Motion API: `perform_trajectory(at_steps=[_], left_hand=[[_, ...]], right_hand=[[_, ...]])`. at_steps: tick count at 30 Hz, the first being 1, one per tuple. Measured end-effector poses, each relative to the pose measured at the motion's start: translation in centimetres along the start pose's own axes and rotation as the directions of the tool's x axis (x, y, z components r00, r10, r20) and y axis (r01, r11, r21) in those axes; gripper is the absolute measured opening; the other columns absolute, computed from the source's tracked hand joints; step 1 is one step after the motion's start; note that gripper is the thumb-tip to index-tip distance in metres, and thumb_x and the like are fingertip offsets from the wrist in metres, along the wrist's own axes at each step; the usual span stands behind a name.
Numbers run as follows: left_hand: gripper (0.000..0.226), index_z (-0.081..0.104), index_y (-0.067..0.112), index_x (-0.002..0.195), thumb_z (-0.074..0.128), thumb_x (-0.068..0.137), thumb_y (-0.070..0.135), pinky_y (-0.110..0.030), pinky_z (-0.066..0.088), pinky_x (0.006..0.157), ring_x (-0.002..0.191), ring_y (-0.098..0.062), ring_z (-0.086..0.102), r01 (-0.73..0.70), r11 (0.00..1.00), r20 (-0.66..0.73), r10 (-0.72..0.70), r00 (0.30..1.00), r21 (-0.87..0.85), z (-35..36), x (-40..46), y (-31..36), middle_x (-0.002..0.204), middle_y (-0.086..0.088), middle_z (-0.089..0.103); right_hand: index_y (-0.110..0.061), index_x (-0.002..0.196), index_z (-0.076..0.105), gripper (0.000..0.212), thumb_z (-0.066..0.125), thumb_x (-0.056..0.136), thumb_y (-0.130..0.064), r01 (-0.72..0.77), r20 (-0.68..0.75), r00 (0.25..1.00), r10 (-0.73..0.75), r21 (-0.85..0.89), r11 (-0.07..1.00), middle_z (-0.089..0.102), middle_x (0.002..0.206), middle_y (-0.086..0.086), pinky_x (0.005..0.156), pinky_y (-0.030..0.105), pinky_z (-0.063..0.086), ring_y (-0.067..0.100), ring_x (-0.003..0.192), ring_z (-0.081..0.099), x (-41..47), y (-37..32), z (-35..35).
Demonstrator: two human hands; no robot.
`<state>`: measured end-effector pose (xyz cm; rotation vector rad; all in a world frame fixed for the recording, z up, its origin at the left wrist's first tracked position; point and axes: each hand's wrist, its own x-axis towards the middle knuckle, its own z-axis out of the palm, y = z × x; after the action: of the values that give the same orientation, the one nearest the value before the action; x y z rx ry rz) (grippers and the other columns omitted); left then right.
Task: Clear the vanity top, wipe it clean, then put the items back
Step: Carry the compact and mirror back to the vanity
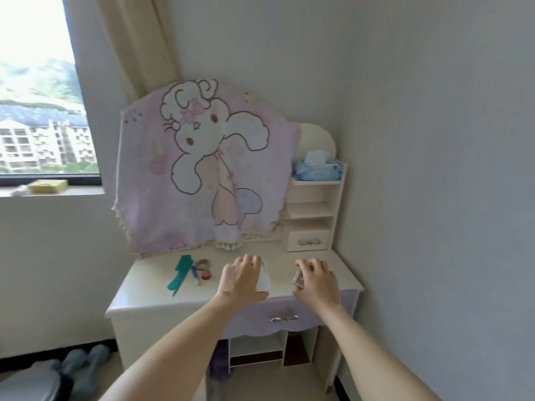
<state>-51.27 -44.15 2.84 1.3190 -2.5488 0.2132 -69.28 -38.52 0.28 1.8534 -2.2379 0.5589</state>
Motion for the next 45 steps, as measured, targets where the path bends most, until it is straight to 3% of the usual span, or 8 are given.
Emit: perform_trajectory(at_steps=[11, 18, 27, 34, 40, 43, 45], left_hand=[[0.067, 0.042, 0.014, 0.119, 0.064, 0.071, 0.056, -0.031, 0.046, 0.080, 0.105, -0.021, 0.053, 0.289, 0.957, 0.061, -0.289, 0.955, 0.011, 6.2, 11.1, -7.6, 0.116, -0.002, 0.054], [0.066, 0.043, 0.015, 0.119, 0.064, 0.071, 0.056, -0.030, 0.046, 0.079, 0.106, -0.020, 0.053, 0.368, 0.930, 0.148, -0.365, 0.919, 0.009, 13.4, 17.2, -14.6, 0.117, -0.001, 0.054], [0.069, 0.039, 0.015, 0.124, 0.066, 0.072, 0.052, -0.034, 0.048, 0.077, 0.109, -0.022, 0.047, 0.328, 0.943, 0.328, -0.291, 0.899, -0.062, 23.5, 25.6, -20.1, 0.121, -0.004, 0.048], [0.068, 0.041, 0.014, 0.125, 0.069, 0.070, 0.044, -0.034, 0.046, 0.077, 0.110, -0.023, 0.042, 0.262, 0.959, 0.489, -0.177, 0.854, -0.110, 30.3, 26.7, -20.4, 0.121, -0.006, 0.042], [0.072, 0.053, 0.010, 0.120, 0.078, 0.058, 0.036, -0.036, 0.046, 0.077, 0.095, -0.028, 0.057, 0.154, 0.971, 0.511, -0.040, 0.858, -0.183, 34.7, 26.4, -20.2, 0.106, -0.009, 0.056], [0.079, 0.040, 0.009, 0.136, 0.071, 0.070, 0.040, -0.039, 0.040, 0.092, 0.108, -0.029, 0.052, 0.108, 0.979, 0.486, -0.009, 0.874, -0.175, 35.8, 26.8, -20.1, 0.120, -0.011, 0.052], [0.082, 0.039, 0.009, 0.137, 0.072, 0.070, 0.042, -0.040, 0.041, 0.094, 0.108, -0.029, 0.053, 0.078, 0.984, 0.459, 0.004, 0.888, -0.160, 36.3, 27.1, -20.2, 0.120, -0.012, 0.053]], right_hand=[[-0.025, 0.127, 0.043, 0.049, 0.056, 0.080, -0.033, 0.250, 0.147, 0.954, -0.261, 0.090, 0.964, 0.047, 0.122, 0.003, 0.088, 0.032, 0.038, 0.024, 0.116, 0.040, 17.5, -2.2, 10.0], [-0.027, 0.130, 0.041, 0.052, 0.056, 0.081, -0.034, 0.277, 0.253, 0.919, -0.301, 0.129, 0.952, 0.044, 0.124, 0.002, 0.088, 0.031, 0.036, 0.023, 0.118, 0.037, 25.6, -3.7, 18.4], [-0.026, 0.132, 0.040, 0.056, 0.062, 0.081, -0.031, 0.178, 0.442, 0.862, -0.246, 0.190, 0.965, 0.045, 0.127, 0.002, 0.086, 0.028, 0.040, 0.022, 0.117, 0.040, 31.8, -3.0, 29.8], [-0.012, 0.142, 0.024, 0.081, 0.067, 0.080, -0.040, 0.061, 0.611, 0.767, -0.196, 0.236, 0.970, 0.043, 0.135, 0.005, 0.094, 0.031, 0.038, 0.024, 0.123, 0.038, 31.7, -1.1, 36.1], [-0.010, 0.140, 0.032, 0.078, 0.068, 0.079, -0.044, 0.086, 0.609, 0.755, -0.244, 0.278, 0.957, 0.039, 0.142, 0.003, 0.102, 0.030, 0.029, 0.023, 0.129, 0.032, 30.9, 0.3, 39.4], [-0.012, 0.139, 0.037, 0.079, 0.067, 0.076, -0.049, 0.154, 0.546, 0.785, -0.292, 0.285, 0.946, 0.039, 0.144, 0.000, 0.103, 0.036, 0.025, 0.025, 0.131, 0.031, 31.0, 0.9, 40.1], [-0.015, 0.140, 0.035, 0.079, 0.066, 0.077, -0.049, 0.163, 0.545, 0.776, -0.318, 0.314, 0.935, 0.035, 0.146, -0.003, 0.102, 0.033, 0.024, 0.023, 0.131, 0.028, 31.2, 1.2, 40.2]])
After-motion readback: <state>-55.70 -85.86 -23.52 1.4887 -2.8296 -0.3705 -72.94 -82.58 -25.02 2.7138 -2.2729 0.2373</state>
